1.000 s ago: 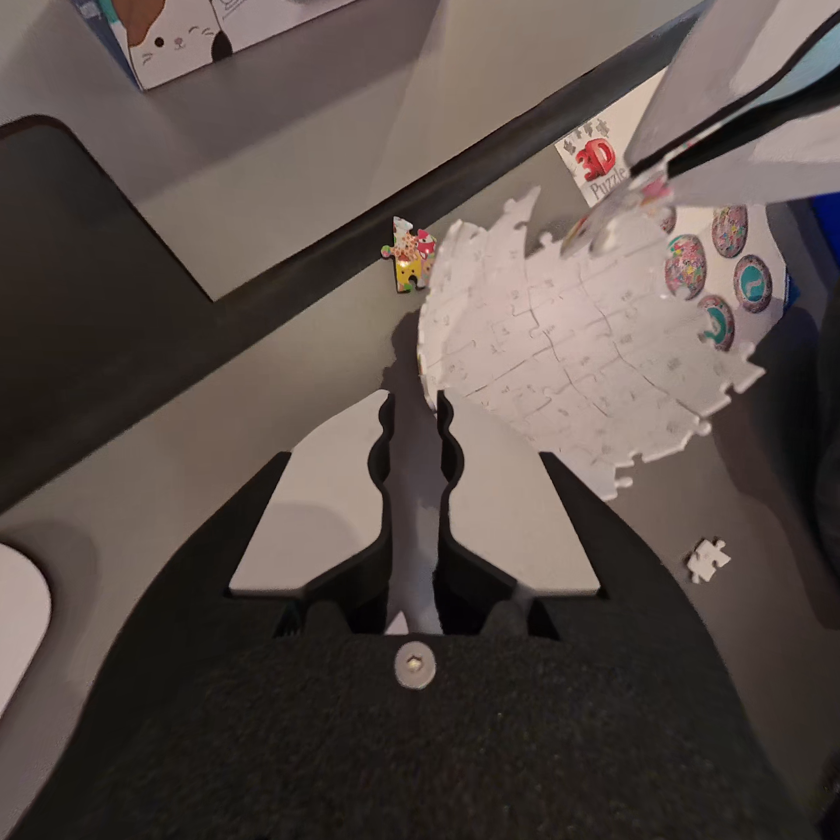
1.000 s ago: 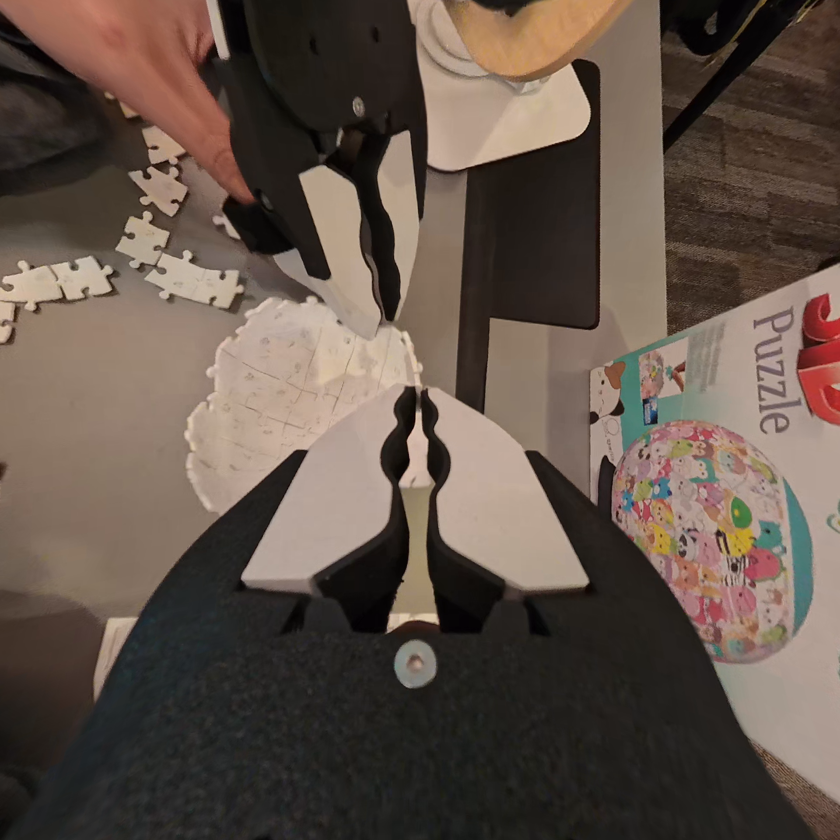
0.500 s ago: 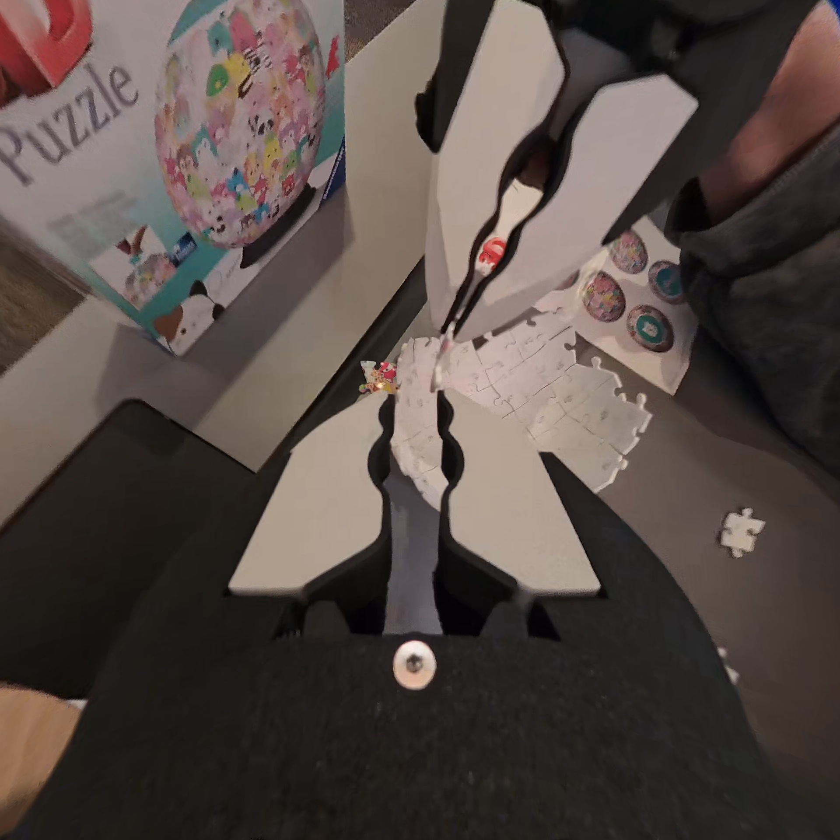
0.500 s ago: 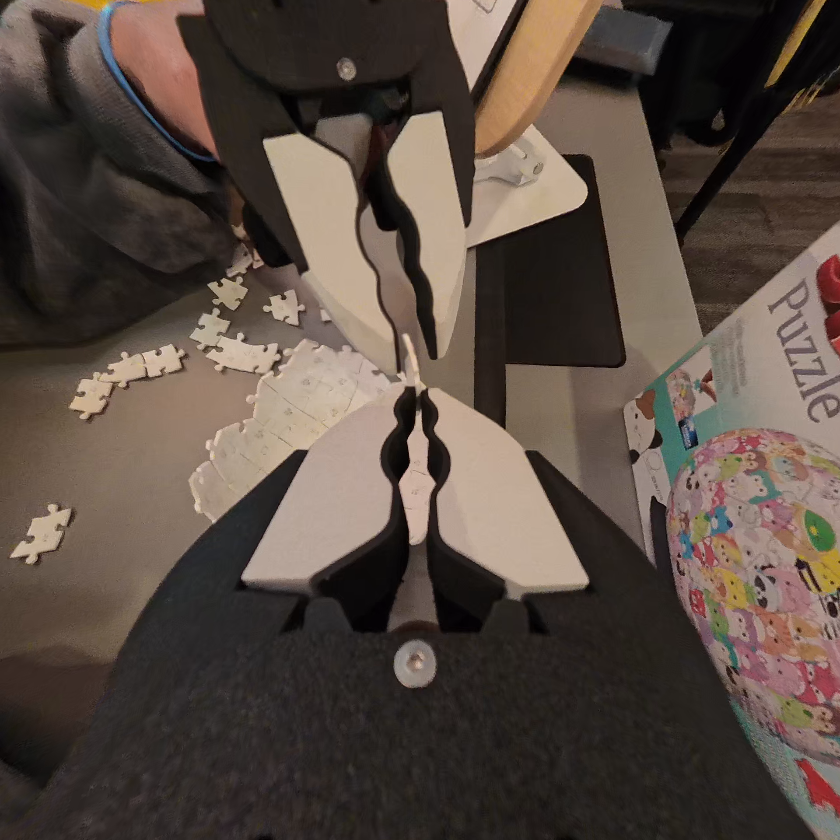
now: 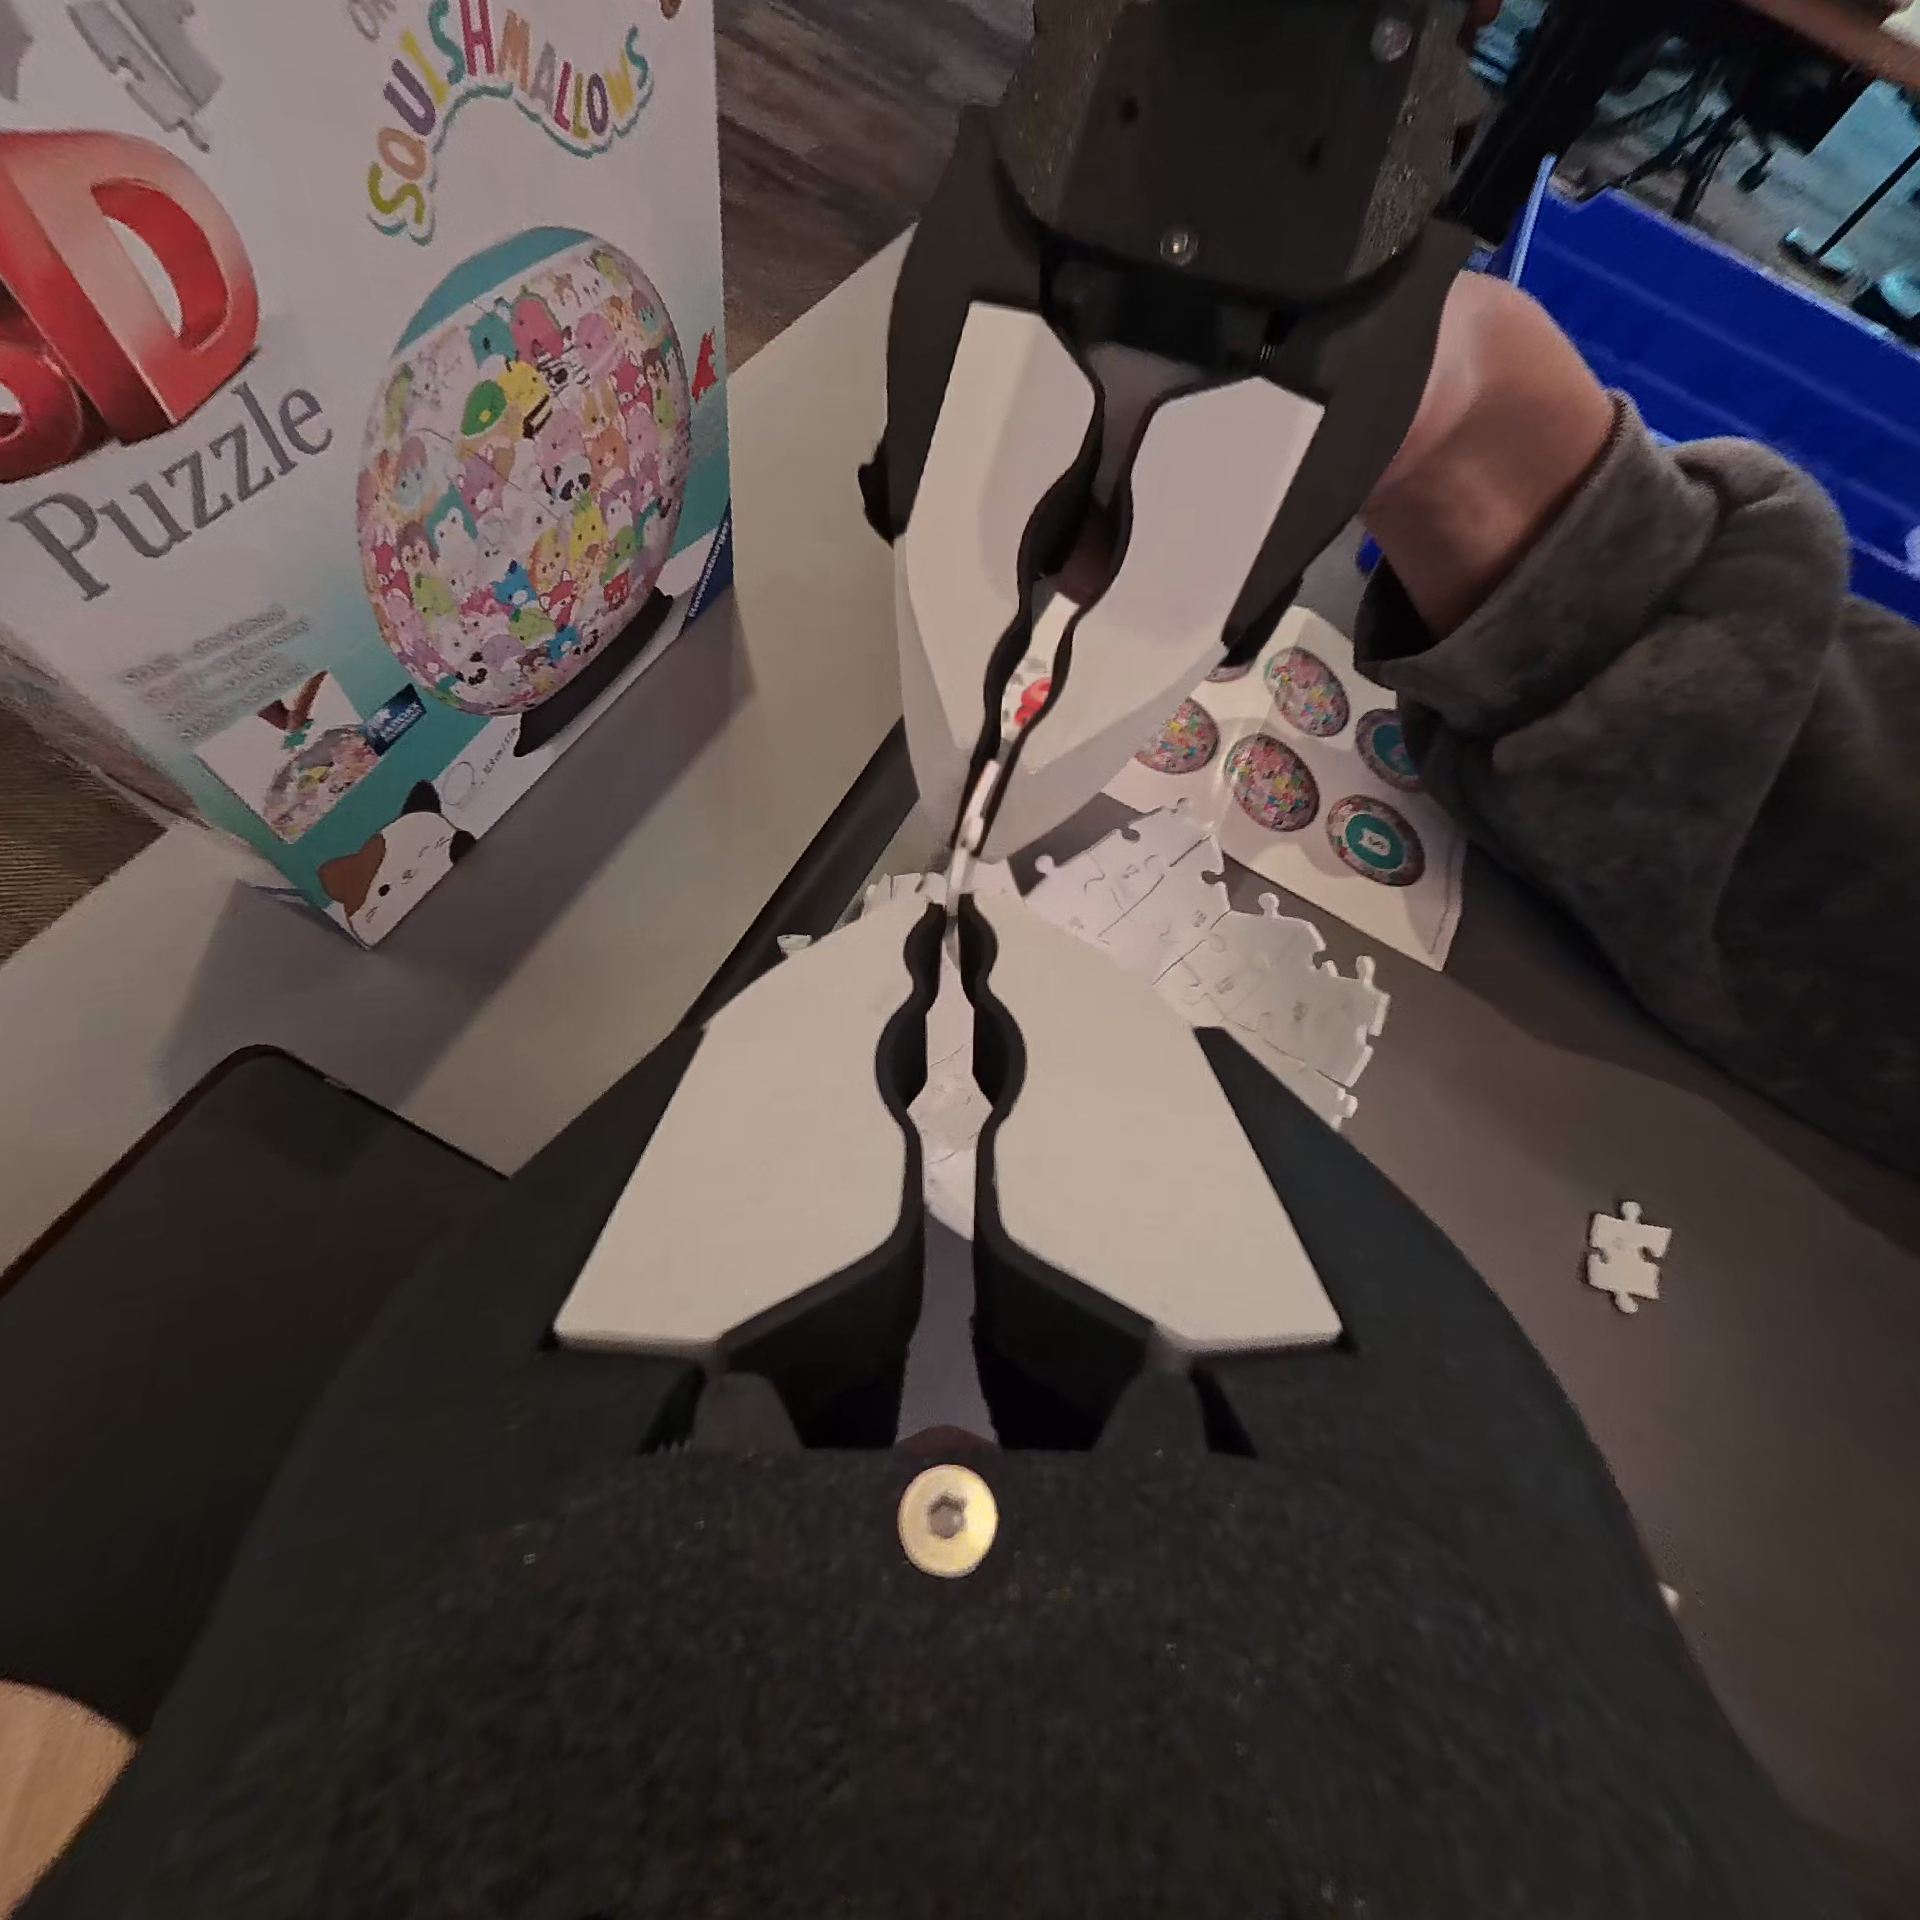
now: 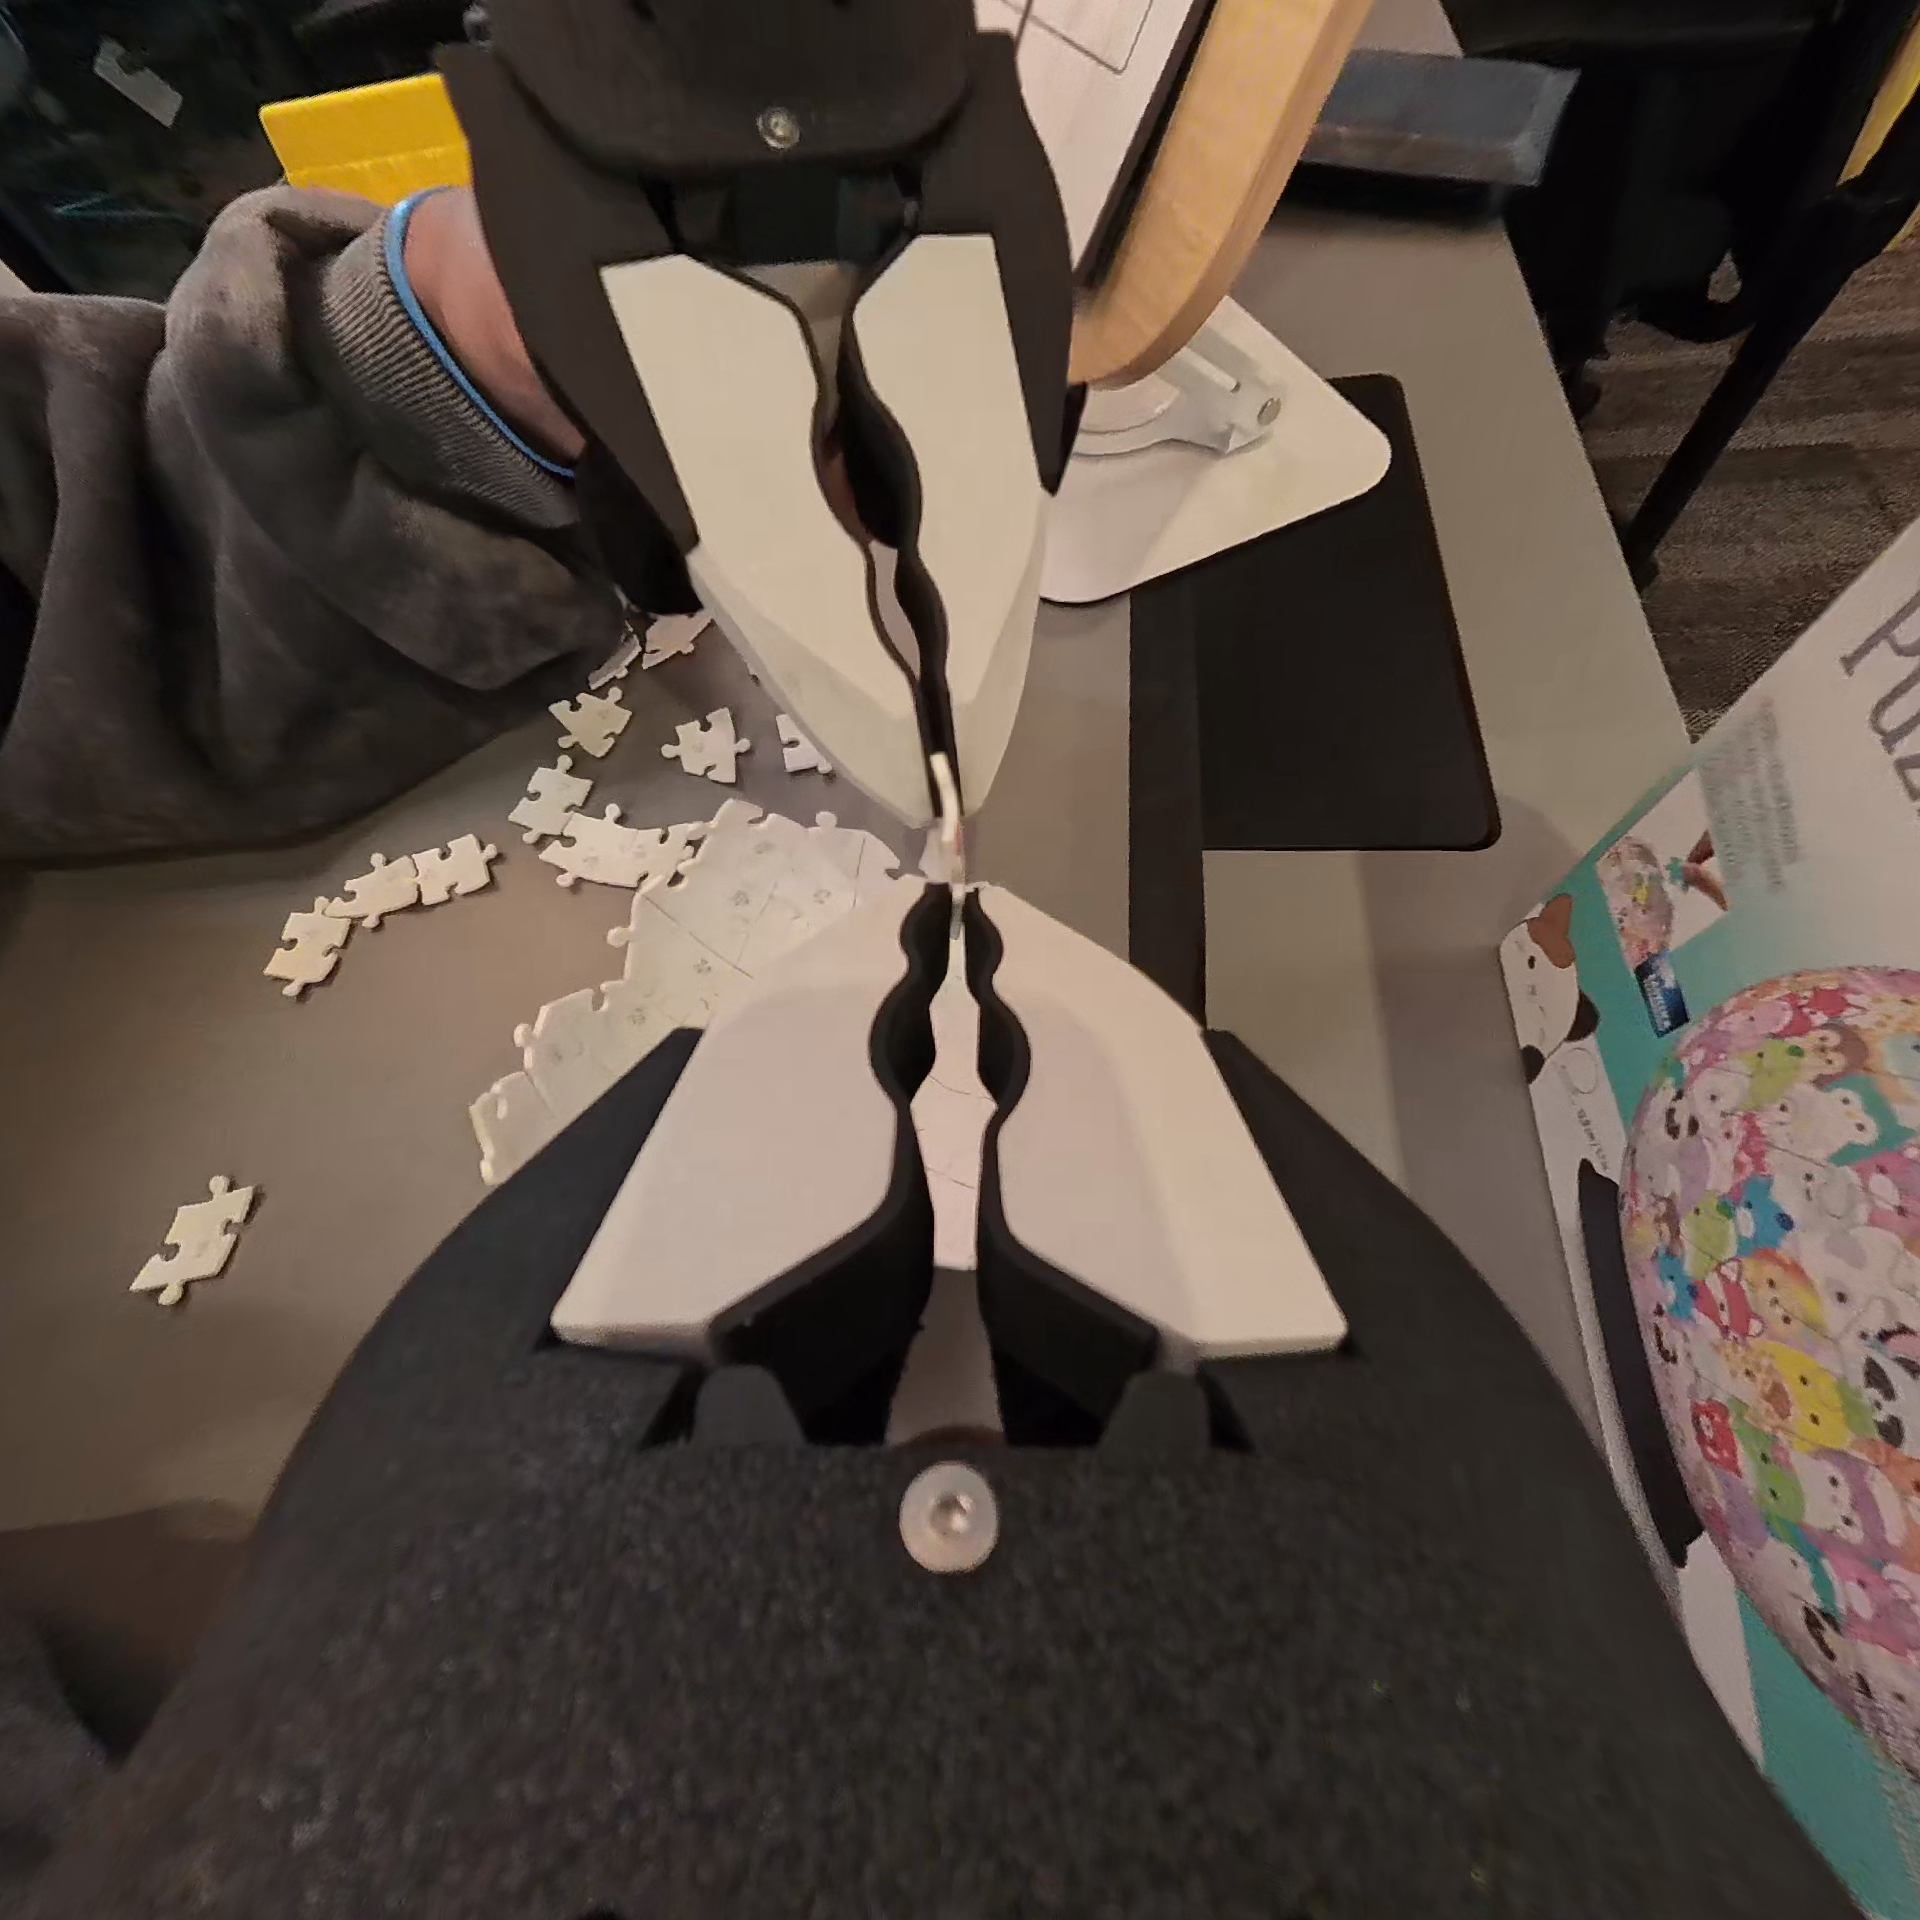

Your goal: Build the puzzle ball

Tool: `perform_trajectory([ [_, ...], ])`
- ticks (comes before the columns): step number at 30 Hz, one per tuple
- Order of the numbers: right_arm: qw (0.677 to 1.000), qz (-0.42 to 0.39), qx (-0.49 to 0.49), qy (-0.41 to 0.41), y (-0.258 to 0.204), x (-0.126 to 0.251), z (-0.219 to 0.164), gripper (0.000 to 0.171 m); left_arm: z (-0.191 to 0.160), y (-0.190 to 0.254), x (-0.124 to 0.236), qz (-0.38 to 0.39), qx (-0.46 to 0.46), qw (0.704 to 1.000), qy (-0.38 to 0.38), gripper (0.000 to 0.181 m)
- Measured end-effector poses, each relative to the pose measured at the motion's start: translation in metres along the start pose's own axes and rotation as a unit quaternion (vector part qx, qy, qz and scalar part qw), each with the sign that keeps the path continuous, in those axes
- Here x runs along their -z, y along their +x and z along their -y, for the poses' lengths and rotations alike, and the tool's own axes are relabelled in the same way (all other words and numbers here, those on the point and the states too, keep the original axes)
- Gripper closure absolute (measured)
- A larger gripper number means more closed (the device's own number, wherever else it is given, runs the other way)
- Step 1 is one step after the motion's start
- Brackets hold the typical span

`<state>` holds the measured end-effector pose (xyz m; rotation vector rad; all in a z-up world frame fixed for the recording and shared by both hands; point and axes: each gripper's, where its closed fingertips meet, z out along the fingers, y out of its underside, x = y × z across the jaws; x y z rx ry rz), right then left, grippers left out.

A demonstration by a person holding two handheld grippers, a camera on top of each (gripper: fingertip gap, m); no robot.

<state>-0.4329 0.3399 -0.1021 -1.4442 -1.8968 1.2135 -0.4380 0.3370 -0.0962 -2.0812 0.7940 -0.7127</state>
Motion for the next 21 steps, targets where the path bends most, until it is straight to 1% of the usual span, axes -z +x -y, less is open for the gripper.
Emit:
perform_trajectory([
  [3,1.000,-0.003,-0.003,-0.001,0.001,-0.001,0.000,0.168,-0.001,-0.001,0.001,-0.010,0.015,1.000,-0.001,0.179],
  [6,0.999,-0.027,0.002,-0.021,0.008,0.001,-0.006,0.164,-0.003,-0.008,-0.001,0.004,0.034,0.999,-0.003,0.179],
  [9,0.999,-0.037,0.009,0.001,0.010,0.006,0.002,0.164,-0.005,-0.011,-0.001,0.002,0.049,0.999,-0.001,0.179],
  [13,0.999,-0.047,0.012,0.006,0.013,0.006,0.005,0.164,-0.007,-0.010,-0.001,-0.004,0.055,0.998,-0.002,0.179],
  [21,0.999,-0.039,0.011,0.016,0.011,0.004,0.008,0.165,-0.008,-0.006,-0.004,-0.010,0.049,0.999,-0.006,0.179],
])
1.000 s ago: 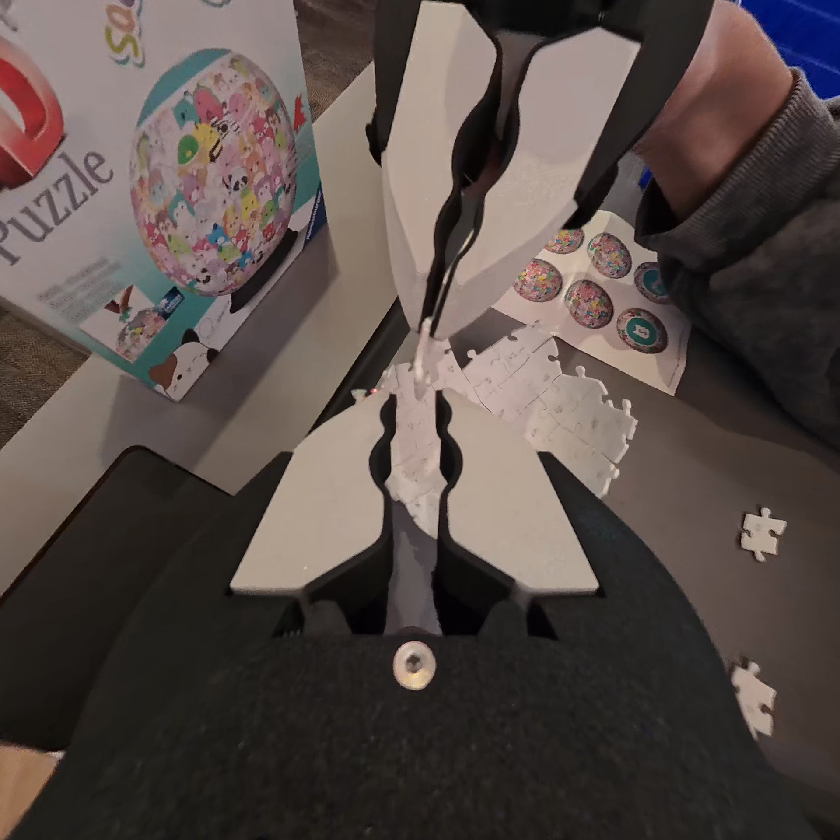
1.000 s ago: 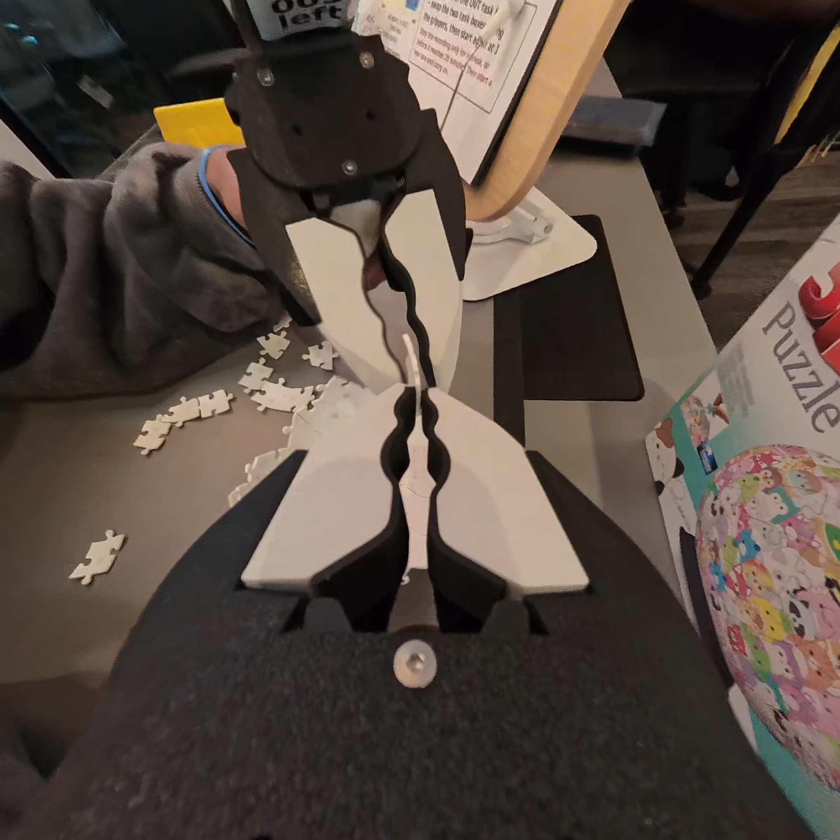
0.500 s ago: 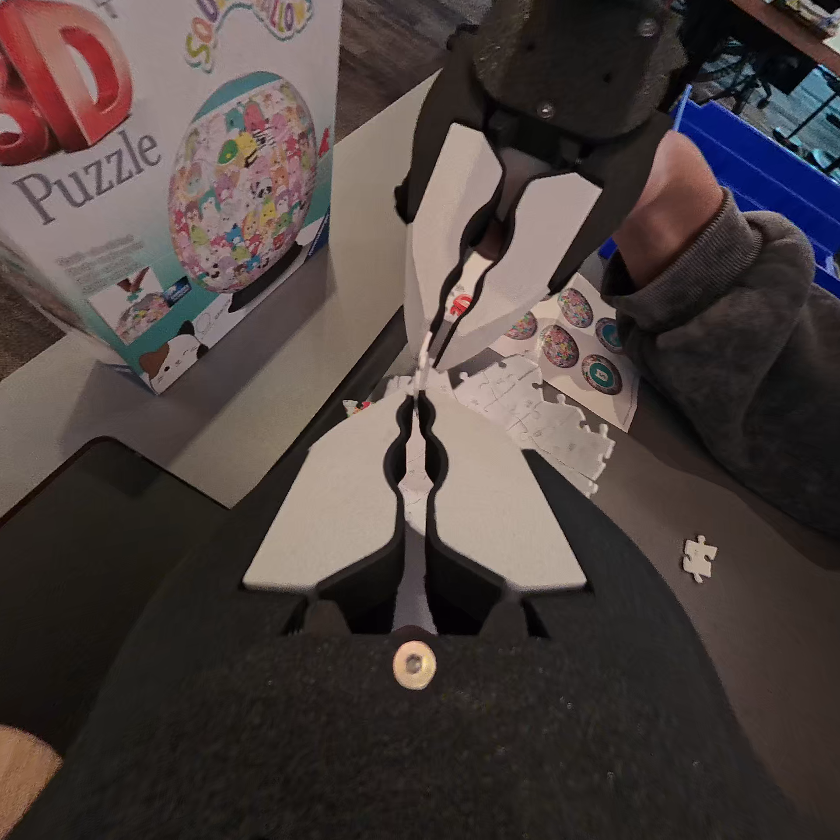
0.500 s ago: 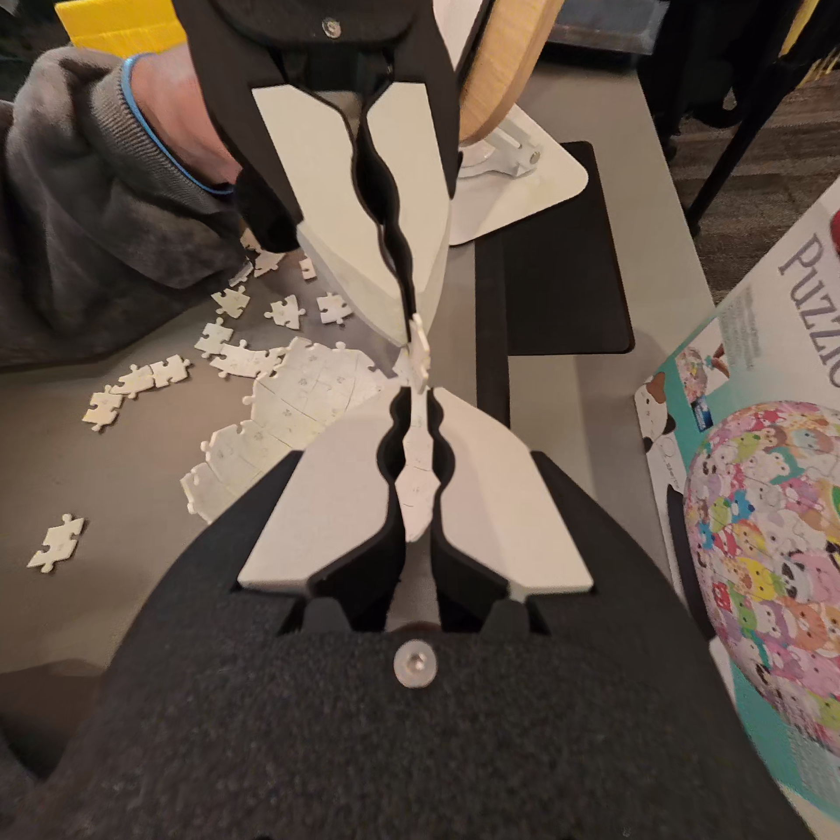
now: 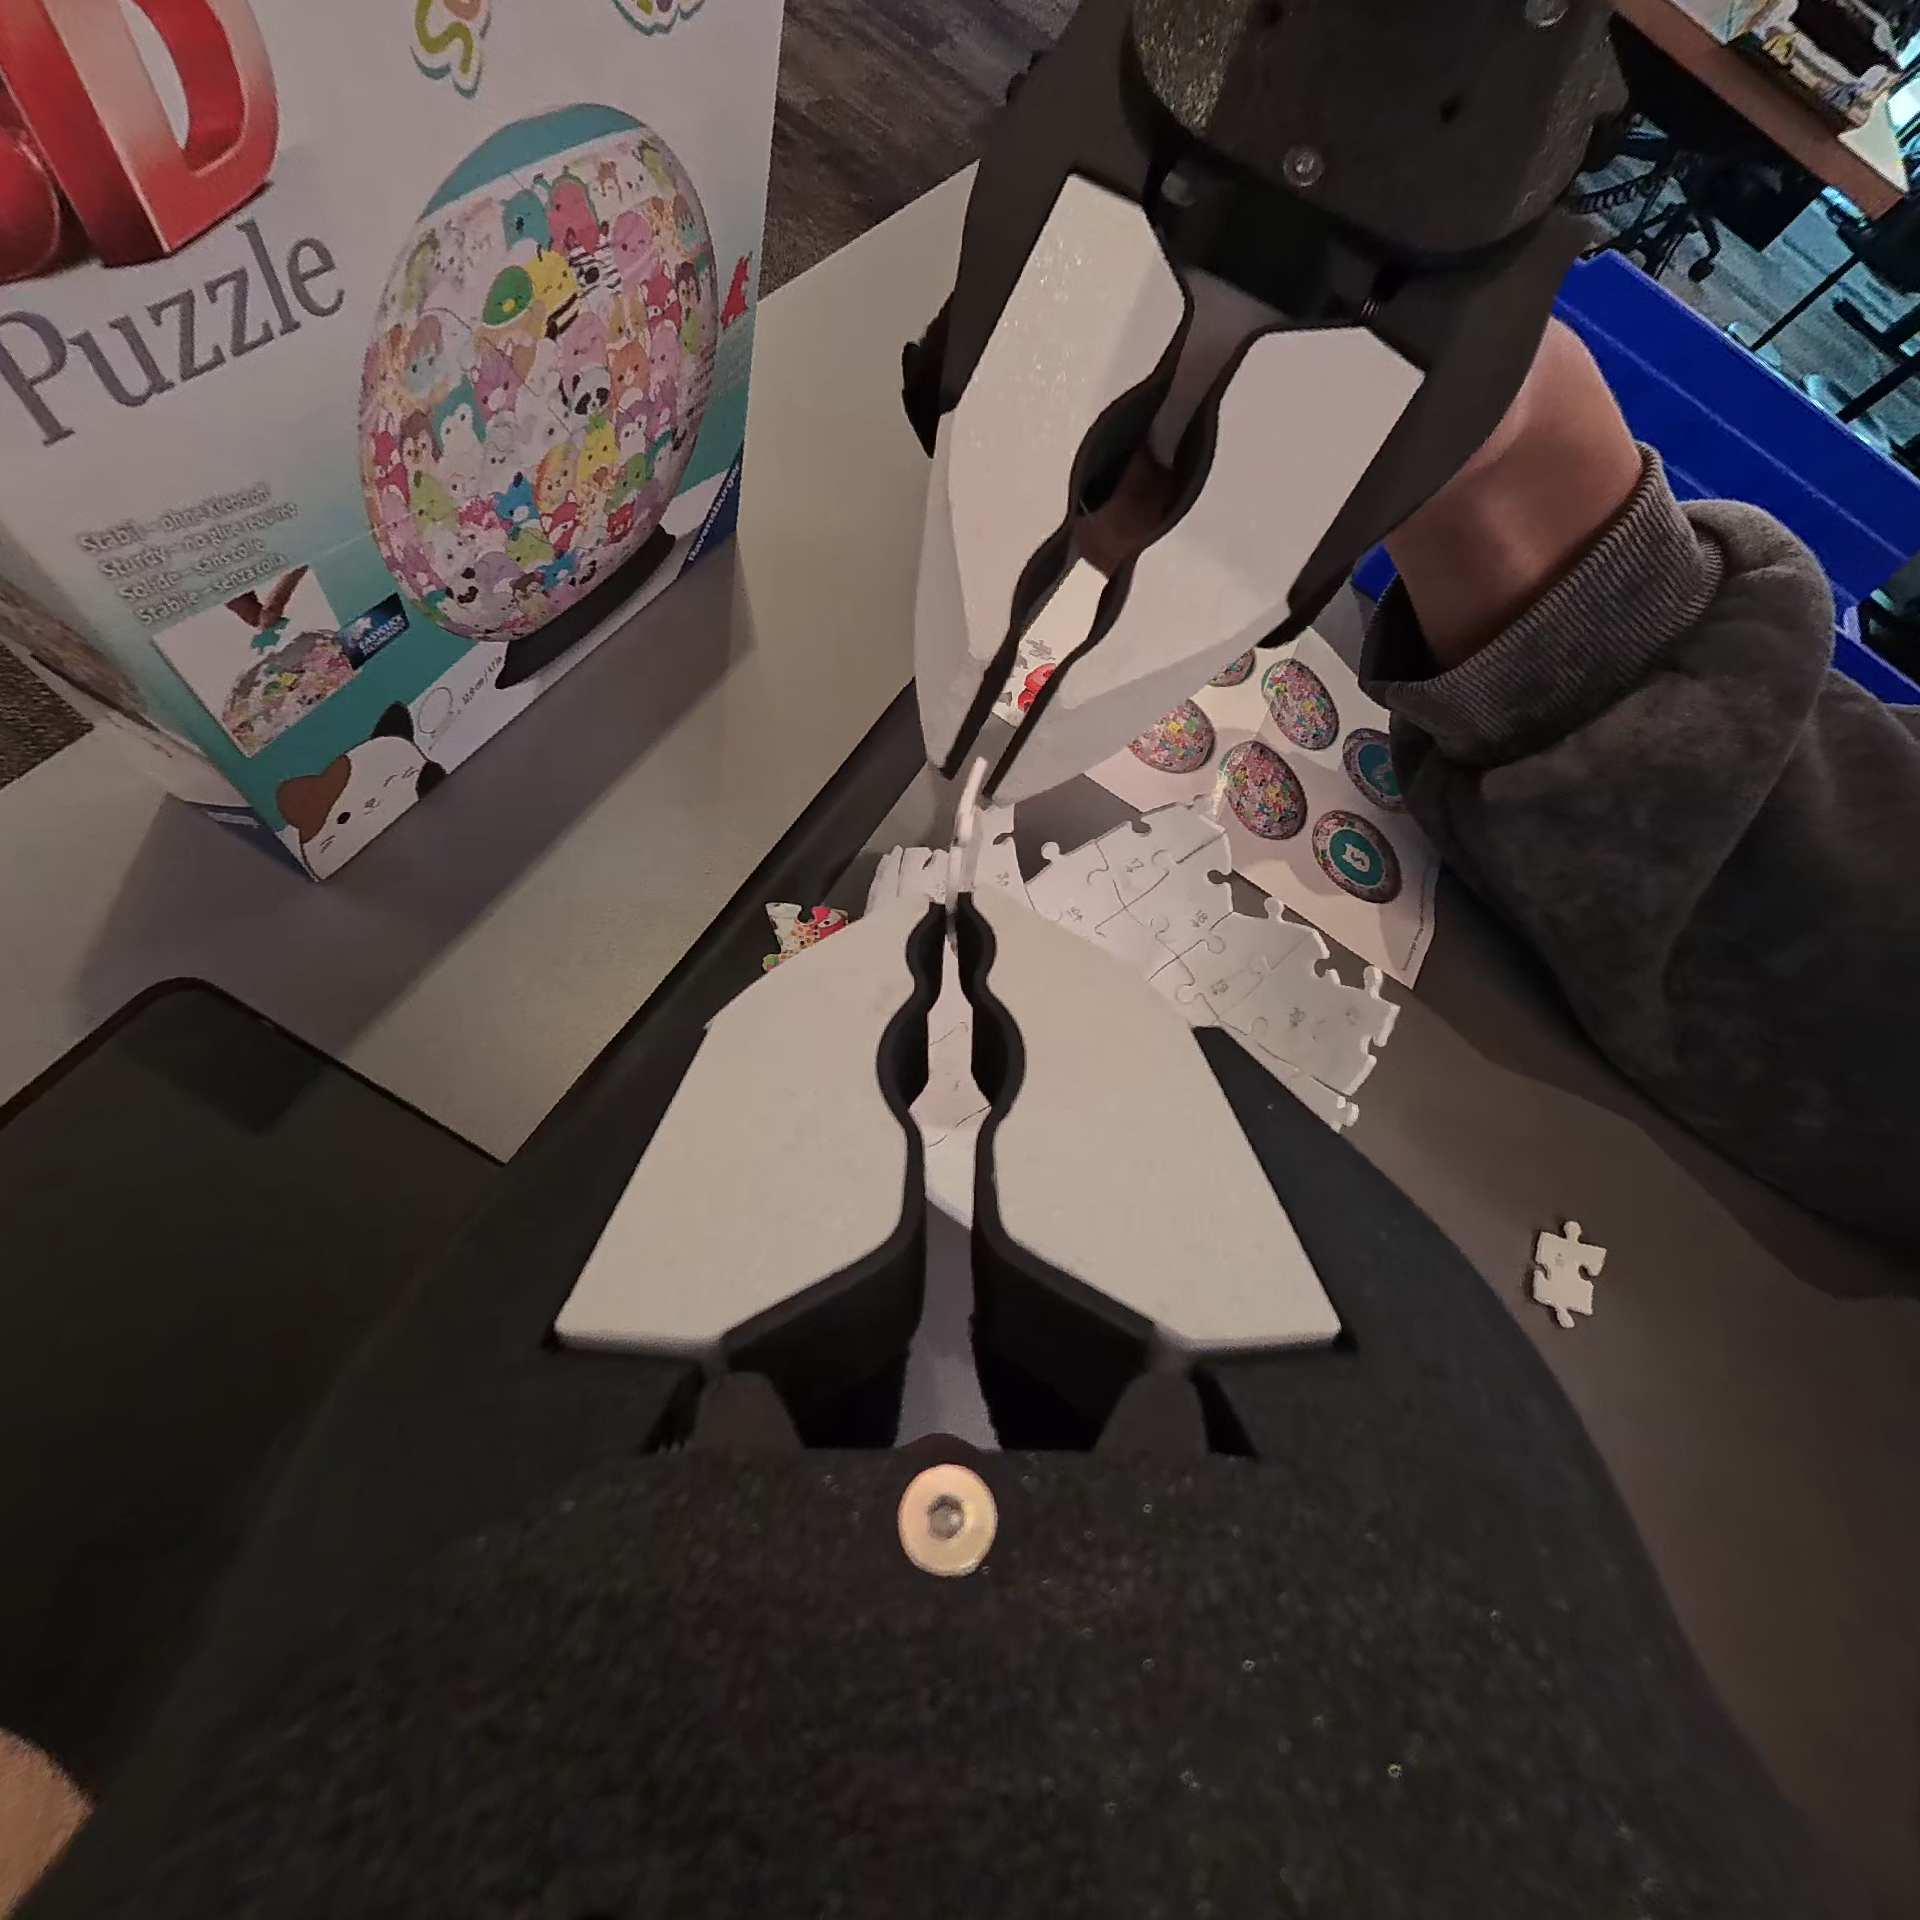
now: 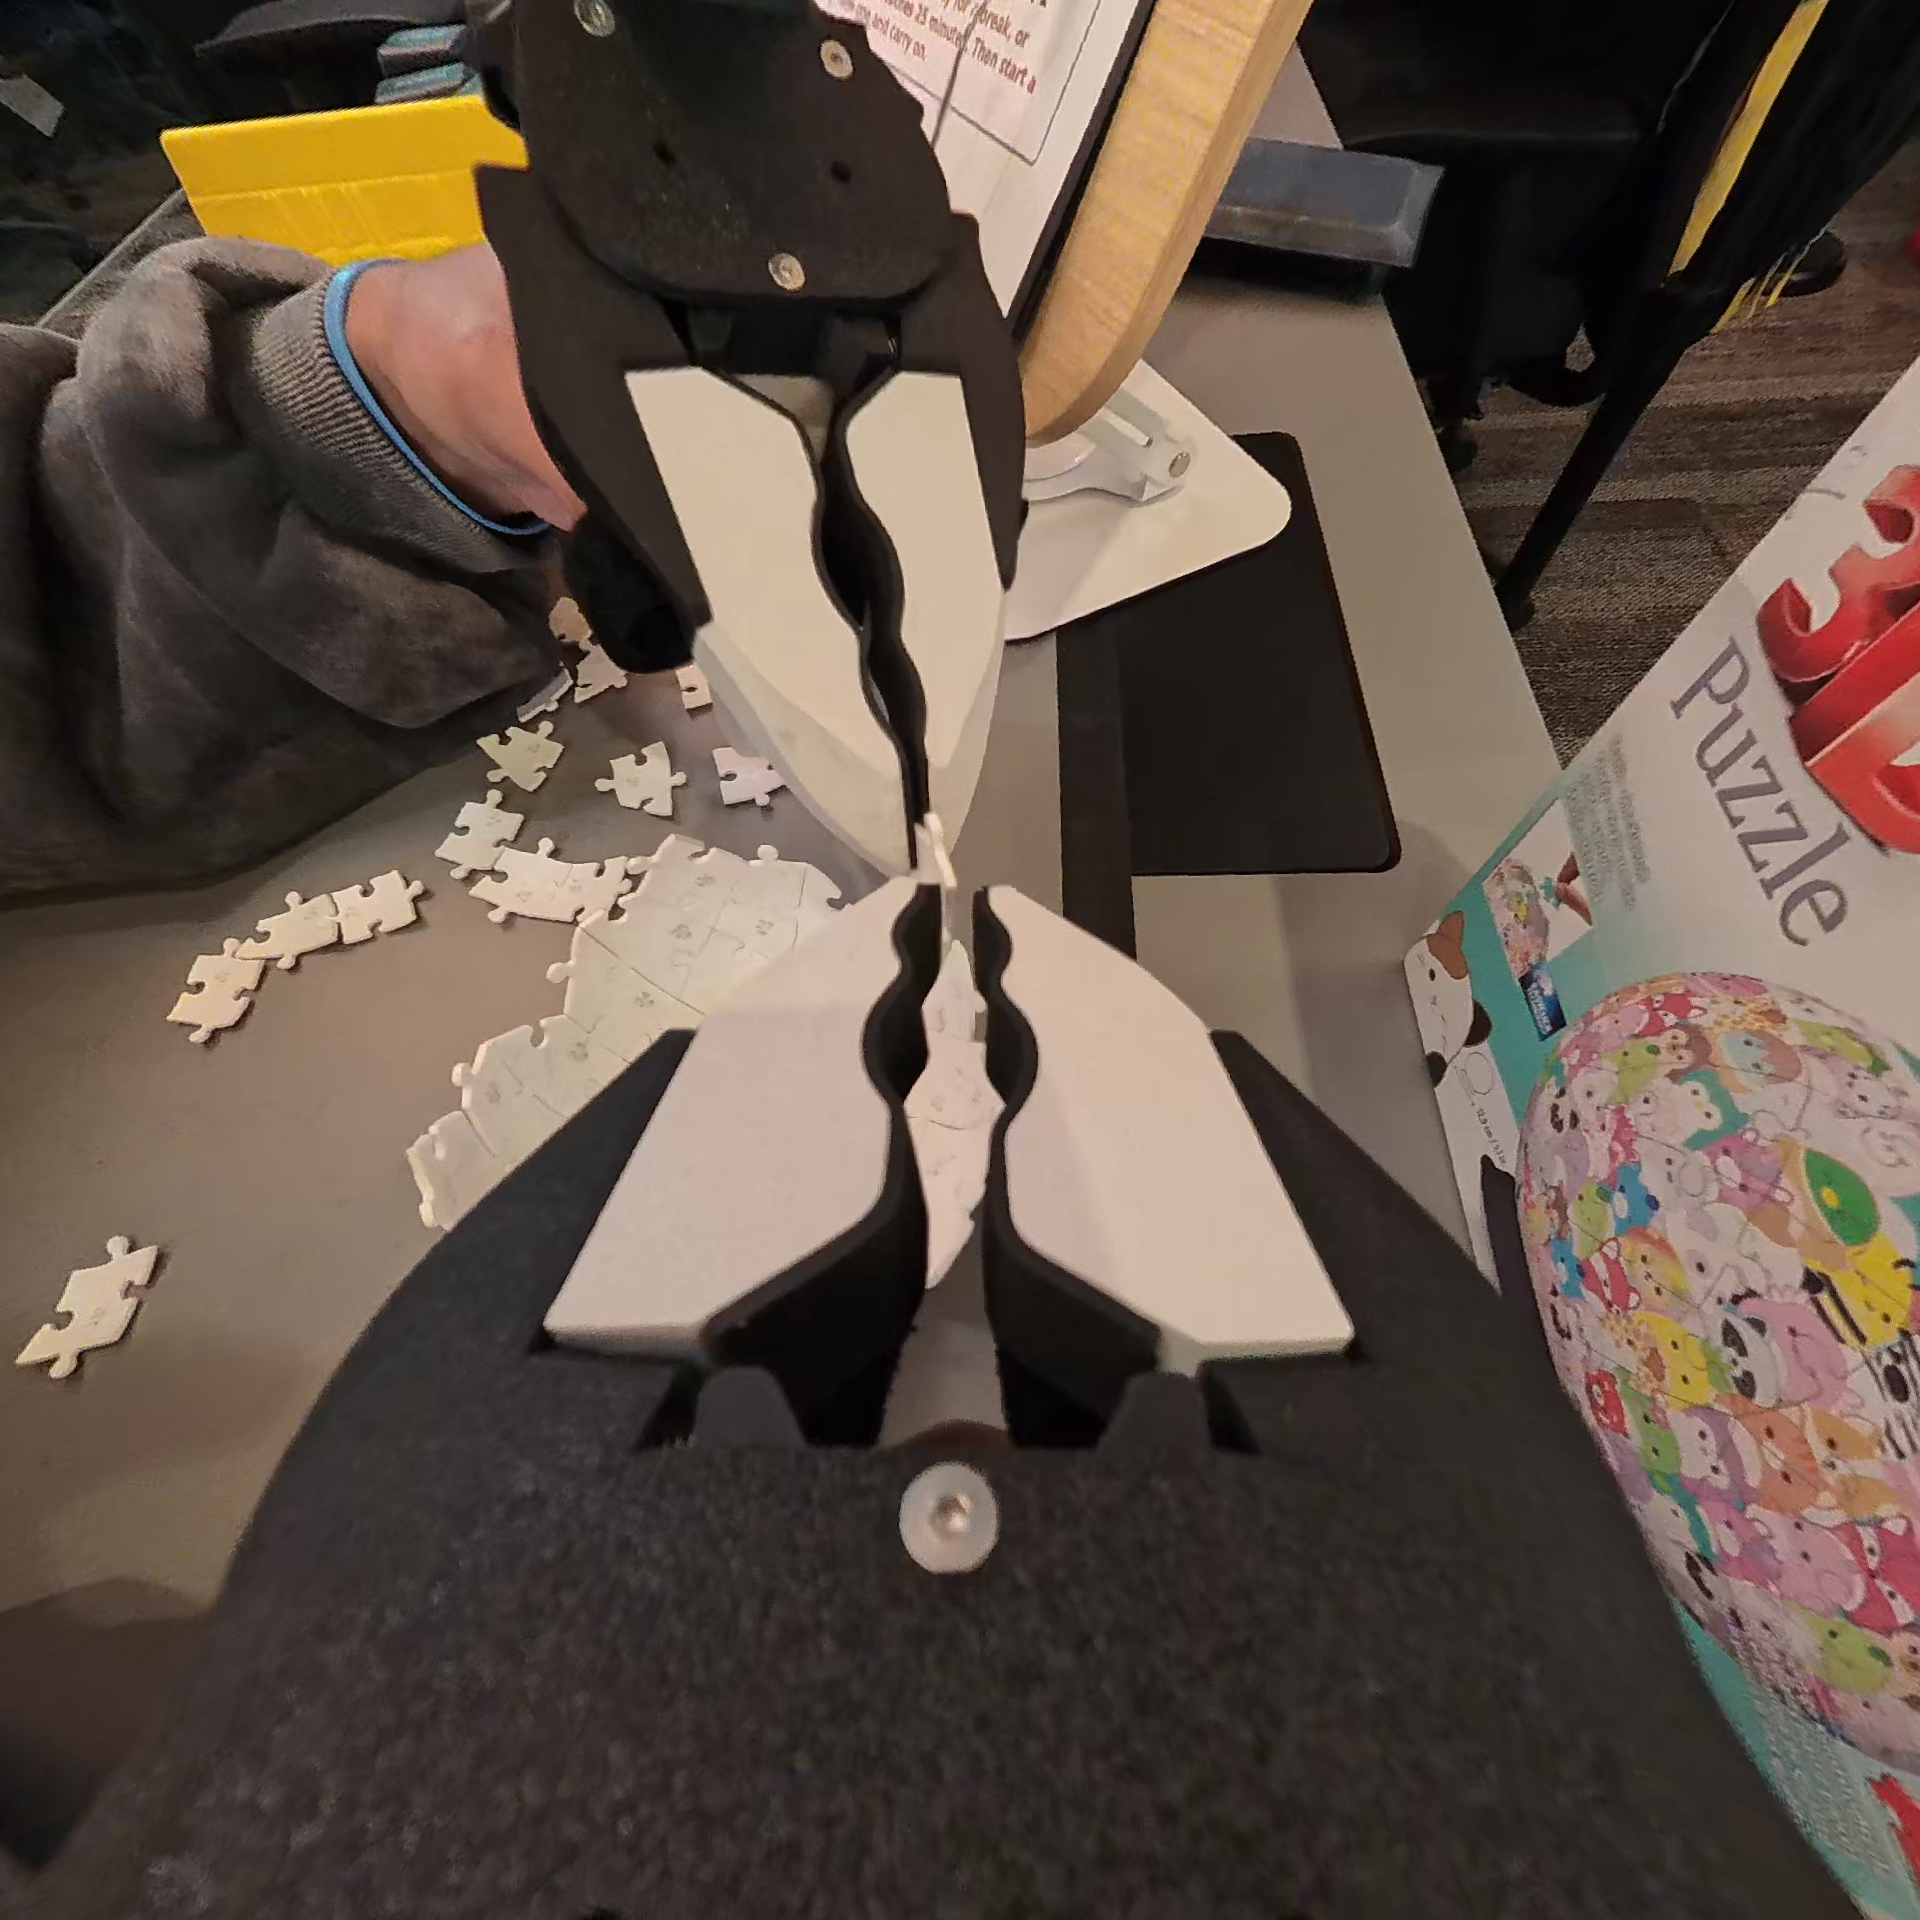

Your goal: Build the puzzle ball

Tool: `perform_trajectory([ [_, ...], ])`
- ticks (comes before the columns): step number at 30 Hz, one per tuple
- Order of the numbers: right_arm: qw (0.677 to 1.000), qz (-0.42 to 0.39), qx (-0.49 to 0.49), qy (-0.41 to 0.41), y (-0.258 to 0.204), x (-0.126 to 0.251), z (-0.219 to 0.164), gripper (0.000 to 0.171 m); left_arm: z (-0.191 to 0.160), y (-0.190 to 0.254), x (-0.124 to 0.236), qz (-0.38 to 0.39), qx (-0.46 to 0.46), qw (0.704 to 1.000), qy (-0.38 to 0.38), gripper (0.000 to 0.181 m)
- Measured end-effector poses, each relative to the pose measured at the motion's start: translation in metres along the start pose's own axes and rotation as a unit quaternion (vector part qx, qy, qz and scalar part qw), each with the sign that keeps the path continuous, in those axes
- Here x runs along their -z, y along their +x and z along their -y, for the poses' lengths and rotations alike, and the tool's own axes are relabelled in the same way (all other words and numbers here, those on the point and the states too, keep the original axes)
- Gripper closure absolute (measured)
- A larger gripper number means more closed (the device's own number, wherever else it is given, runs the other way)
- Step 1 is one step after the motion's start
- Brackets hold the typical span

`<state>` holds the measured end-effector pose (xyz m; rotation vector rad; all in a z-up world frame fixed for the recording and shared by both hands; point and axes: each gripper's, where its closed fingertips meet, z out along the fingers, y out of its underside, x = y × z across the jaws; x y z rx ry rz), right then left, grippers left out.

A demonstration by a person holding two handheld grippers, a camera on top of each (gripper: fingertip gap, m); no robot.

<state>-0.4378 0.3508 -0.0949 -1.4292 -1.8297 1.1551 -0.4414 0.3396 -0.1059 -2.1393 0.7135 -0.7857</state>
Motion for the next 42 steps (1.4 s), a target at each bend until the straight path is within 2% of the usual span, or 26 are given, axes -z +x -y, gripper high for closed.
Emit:
perform_trajectory([
  [7,0.999,-0.007,0.017,-0.031,0.001,-0.005,-0.007,0.169,-0.008,-0.002,-0.005,0.007,0.000,1.000,-0.021,0.179],
  [9,0.998,-0.021,0.033,-0.054,0.003,-0.009,-0.013,0.169,-0.015,-0.009,-0.005,0.033,-0.014,0.998,-0.046,0.179],
  [12,0.992,-0.030,0.064,-0.102,0.005,-0.017,-0.024,0.169,-0.029,-0.018,-0.005,0.065,-0.029,0.994,-0.087,0.163],
  [15,0.983,-0.044,0.093,-0.152,0.012,-0.017,-0.035,0.169,-0.035,-0.020,-0.008,0.070,-0.027,0.992,-0.106,0.160],
  [21,0.978,-0.029,0.117,-0.173,0.006,-0.021,-0.033,0.169,-0.043,-0.022,-0.018,0.088,-0.041,0.986,-0.134,0.160],
  [25,0.969,-0.030,0.132,-0.208,0.009,-0.025,-0.039,0.169,-0.046,-0.024,-0.019,0.087,-0.035,0.986,-0.137,0.160],
  [42,0.958,-0.050,0.169,-0.225,0.012,-0.028,-0.040,0.169,-0.044,-0.029,-0.027,0.088,-0.027,0.989,-0.119,0.169],
])
